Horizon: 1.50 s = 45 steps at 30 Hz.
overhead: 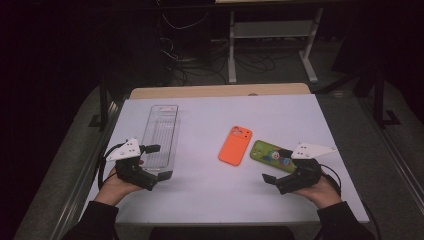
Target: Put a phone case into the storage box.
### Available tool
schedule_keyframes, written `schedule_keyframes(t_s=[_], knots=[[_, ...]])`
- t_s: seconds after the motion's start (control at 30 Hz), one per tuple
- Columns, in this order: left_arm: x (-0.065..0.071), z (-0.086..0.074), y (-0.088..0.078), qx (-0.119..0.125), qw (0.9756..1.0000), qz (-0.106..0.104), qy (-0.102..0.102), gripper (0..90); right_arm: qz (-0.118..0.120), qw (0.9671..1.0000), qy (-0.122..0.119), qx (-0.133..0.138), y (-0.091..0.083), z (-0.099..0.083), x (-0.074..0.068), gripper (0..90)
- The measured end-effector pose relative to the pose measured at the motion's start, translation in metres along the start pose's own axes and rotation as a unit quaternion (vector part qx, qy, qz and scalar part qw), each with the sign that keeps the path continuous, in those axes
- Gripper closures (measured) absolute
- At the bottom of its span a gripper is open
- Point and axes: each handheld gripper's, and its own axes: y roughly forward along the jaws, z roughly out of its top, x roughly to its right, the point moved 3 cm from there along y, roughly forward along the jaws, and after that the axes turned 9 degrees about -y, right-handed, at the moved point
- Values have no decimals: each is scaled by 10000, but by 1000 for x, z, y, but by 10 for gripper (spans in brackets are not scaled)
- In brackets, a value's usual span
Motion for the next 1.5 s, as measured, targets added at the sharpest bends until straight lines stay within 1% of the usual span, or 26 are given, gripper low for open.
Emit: schedule_keyframes(t_s=[0.1, 0.17, 0.2, 0.27, 0.33, 0.37, 0.4, 0.47, 0.5, 0.57, 0.7, 0.8, 0.87, 0.93, 0.97, 1.07, 1.1, 1.13, 1.17, 1.23, 1.3, 1.33, 1.37, 1.43, 1.47, 1.5], knots=[[2, 1, 4, 34, 10000, 3, -3, 0, 13, 10000, -29, -45, 0, 0, 2, 0], [3, 2, 6, 29, 10000, -28, 15, 0, 0, 10000, -40, -84, 0, 1, 3, 0], [4, 3, 8, 25, 10000, -54, -15, 0, -6, 10000, -29, -90, 0, 2, 4, 0], [6, 5, 12, -6, 10000, -71, 33, 0, -16, 9999, 29, -116, 0, 2, 5, 0], [7, 6, 15, -46, 10000, -69, 39, 0, -33, 9999, 17, -138, 1, 2, 6, 0], [10, 7, 21, -97, 9999, -109, 91, 0, -36, 9998, 31, -218, 3, 3, 8, 0], [12, 8, 24, -103, 9998, -133, 70, 0, -45, 9997, 25, -257, 4, 3, 9, 0], [15, 11, 30, -159, 9996, -191, 136, 0, -69, 9996, 44, -288, 6, 4, 12, 0], [16, 12, 32, -182, 9994, -206, 200, 0, -75, 9994, 40, -344, 6, 4, 14, 0], [21, 13, 38, -216, 9992, -252, 235, 0, -87, 9989, 5, -451, 8, 6, 17, 0], [28, 13, 49, -325, 9986, -345, 242, 0, -126, 9981, -2, -608, 12, 8, 24, 0], [30, 14, 55, -292, 9985, -388, 234, 0, -173, 9970, 19, -760, 17, 9, 31, 1], [31, 14, 58, -339, 9983, -396, 256, 0, -205, 9964, 53, -822, 19, 10, 36, 16], [32, 16, 62, -334, 9983, -419, 214, 0, -228, 9961, 48, -854, 21, 12, 41, 42], [32, 16, 64, -365, 9982, -414, 249, 0, -259, 9958, 46, -877, 21, 14, 44, 59], [34, 19, 72, -397, 9980, -449, 219, 0, -380, 9947, 73, -951, 22, 16, 52, 112], [33, 19, 75, -402, 9980, -433, 218, 0, -451, 9940, 108, -993, 22, 17, 56, 128], [34, 20, 78, -385, 9982, -431, 137, 0, -497, 9934, 160, -1019, 23, 16, 60, 140], [35, 20, 81, -368, 9984, -419, 136, 0, -501, 9929, 225, -1058, 24, 16, 63, 149], [38, 20, 86, -389, 9984, -381, 174, 0, -603, 9907, 274, -1188, 27, 13, 71, 193], [40, 18, 90, -363, 9981, -442, 217, 0, -685, 9885, 364, -1300, 29, 10, 78, 236], [42, 18, 91, -357, 9981, -464, 202, 0, -726, 9874, 367, -1355, 29, 8, 81, 260], [43, 18, 92, -367, 9979, -485, 213, 0, -748, 9865, 455, -1387, 30, 6, 84, 280], [44, 17, 93, -383, 9977, -497, 275, 0, -814, 9852, 487, -1430, 31, 3, 91, 321], [44, 17, 93, -382, 9976, -506, 264, 0, -839, 9831, 599, -1510, 31, 1, 93, 343], [44, 17, 93, -377, 9977, -506, 264, 0, -870, 9819, 600, -1572, 32, 0, 95, 375]])
